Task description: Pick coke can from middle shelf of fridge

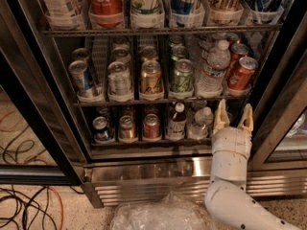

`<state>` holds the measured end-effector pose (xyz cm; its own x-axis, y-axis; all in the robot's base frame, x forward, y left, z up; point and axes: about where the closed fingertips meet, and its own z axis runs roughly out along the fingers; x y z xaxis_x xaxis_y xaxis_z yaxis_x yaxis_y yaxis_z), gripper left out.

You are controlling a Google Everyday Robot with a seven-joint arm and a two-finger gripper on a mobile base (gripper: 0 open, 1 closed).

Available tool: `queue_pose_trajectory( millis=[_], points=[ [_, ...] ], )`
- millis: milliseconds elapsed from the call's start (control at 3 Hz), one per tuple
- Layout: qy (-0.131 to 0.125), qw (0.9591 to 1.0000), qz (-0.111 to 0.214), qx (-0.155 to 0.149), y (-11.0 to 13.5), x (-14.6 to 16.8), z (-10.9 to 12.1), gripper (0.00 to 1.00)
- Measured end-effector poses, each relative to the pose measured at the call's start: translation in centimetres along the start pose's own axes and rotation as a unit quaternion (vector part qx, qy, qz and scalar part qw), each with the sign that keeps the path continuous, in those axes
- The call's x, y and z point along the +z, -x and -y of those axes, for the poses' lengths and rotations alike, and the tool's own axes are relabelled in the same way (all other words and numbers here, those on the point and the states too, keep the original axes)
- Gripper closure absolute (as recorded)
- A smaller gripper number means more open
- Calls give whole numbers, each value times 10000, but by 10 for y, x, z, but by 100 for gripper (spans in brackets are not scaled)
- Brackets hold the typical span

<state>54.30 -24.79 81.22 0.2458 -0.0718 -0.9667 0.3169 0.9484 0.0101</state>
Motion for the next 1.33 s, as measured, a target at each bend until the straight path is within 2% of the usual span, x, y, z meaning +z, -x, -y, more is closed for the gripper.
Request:
queue_pose_trajectory(
  millis=[1333],
  points=[
    [47, 9999, 141, -48, 9, 46, -8, 43]
  ],
)
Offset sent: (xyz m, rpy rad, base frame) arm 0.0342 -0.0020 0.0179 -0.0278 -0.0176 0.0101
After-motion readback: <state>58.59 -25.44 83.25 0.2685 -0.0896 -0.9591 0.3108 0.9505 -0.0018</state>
